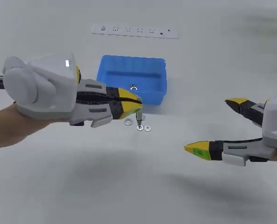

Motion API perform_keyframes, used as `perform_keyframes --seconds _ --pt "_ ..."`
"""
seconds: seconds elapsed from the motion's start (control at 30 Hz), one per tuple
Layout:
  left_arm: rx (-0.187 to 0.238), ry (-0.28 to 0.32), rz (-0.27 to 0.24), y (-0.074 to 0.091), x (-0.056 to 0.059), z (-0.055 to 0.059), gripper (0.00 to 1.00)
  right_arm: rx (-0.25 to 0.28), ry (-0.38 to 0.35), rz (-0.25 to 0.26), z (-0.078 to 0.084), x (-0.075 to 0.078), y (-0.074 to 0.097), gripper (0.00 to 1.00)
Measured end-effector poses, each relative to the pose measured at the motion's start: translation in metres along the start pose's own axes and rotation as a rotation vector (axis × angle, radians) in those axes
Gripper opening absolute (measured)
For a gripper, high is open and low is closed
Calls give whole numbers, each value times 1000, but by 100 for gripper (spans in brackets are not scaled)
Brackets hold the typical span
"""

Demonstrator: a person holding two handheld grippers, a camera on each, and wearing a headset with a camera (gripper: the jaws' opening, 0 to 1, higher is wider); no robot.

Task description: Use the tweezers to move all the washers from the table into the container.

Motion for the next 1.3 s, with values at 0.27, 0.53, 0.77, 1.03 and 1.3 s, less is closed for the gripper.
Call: perform_keyframes --seconds 0.27,0.53,0.77,1.03,1.3 --pt "-9 3 13 -6 0 2 5 -6 -29 8 10 2 0 99" --pt "-20 4 22 -7 1 6 5 -12 -46 5 14 0 0 99" --pt "-19 12 32 -5 1 7 5 -7 -55 -8 12 -3 -2 98" --pt "-83 -47 101 -8 -6 0 5 -3 49 -197 -18 -31 -31 80" --pt "-117 -49 165 -11 -7 -4 5 -48 140 -369 -43 -51 -66 49"
Point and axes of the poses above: the centre of the closed fingertips' face, and the gripper's own axes: y roughly backward along the fingers, x roughly to its right, z roughly out of its underside, the point moved 9 cm from there along y, roughly backward along the fingers, and after that the axes turned 11 degrees about -x, right-handed, at the moved point
